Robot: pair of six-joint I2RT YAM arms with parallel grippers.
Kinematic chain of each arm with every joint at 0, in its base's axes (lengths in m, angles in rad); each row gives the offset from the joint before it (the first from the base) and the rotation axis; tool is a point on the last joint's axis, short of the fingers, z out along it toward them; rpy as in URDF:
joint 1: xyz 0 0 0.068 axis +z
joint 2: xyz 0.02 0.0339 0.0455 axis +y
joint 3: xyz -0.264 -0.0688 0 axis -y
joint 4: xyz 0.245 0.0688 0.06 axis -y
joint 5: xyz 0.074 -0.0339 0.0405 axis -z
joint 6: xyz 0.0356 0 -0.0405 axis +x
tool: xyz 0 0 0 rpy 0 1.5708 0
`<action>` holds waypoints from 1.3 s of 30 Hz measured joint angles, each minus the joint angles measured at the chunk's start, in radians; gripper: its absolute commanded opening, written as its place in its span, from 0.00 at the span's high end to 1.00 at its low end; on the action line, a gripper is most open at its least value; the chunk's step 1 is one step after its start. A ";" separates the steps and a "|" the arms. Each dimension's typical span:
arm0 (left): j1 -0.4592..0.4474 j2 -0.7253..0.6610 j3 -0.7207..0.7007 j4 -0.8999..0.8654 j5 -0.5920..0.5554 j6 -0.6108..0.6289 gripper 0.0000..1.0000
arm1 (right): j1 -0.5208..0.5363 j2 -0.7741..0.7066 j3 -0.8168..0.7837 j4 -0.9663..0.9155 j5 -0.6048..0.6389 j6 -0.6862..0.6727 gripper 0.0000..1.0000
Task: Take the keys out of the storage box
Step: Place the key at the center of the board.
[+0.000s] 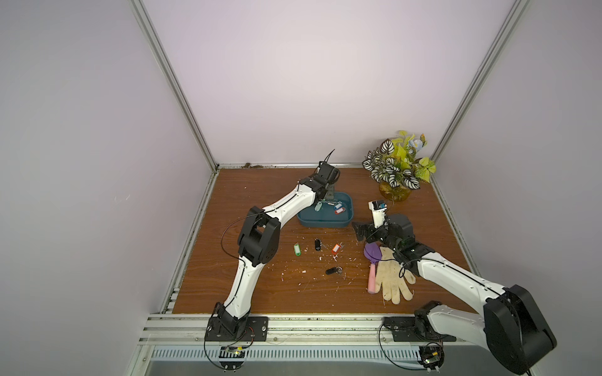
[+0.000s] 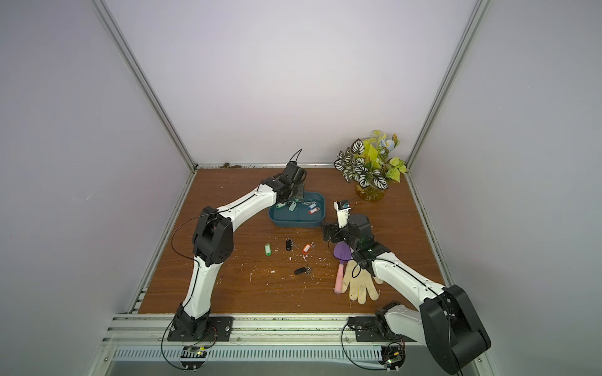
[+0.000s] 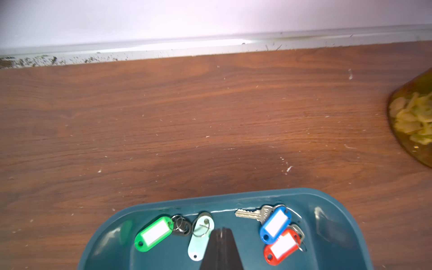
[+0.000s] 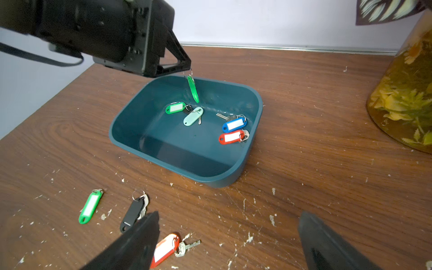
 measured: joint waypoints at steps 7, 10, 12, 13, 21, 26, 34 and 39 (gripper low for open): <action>-0.037 -0.253 -0.241 0.019 0.012 0.031 1.00 | 0.000 -0.005 -0.003 0.017 -0.004 0.006 0.00; -0.079 -0.452 -0.444 0.045 0.026 0.046 1.00 | 0.000 -0.012 -0.011 0.032 -0.010 0.007 0.00; -0.129 -0.598 -0.579 0.051 0.039 0.060 1.00 | 0.000 -0.018 -0.020 0.043 -0.015 0.007 0.00; -0.156 -0.647 -0.623 0.054 0.041 0.064 1.00 | 0.000 -0.019 -0.023 0.046 -0.016 0.007 0.00; -0.330 -0.841 -0.969 0.084 0.125 0.003 1.00 | 0.000 -0.030 -0.041 0.060 -0.031 0.015 0.01; -0.336 -0.841 -1.107 0.104 0.163 -0.044 1.00 | 0.000 -0.034 -0.047 0.062 -0.034 0.021 0.01; -0.336 -0.755 -1.122 0.199 0.192 -0.055 1.00 | 0.000 -0.051 -0.056 0.064 -0.037 0.023 0.00; -0.336 -0.673 -1.105 0.218 0.201 -0.055 1.00 | 0.000 -0.051 -0.056 0.064 -0.036 0.023 0.00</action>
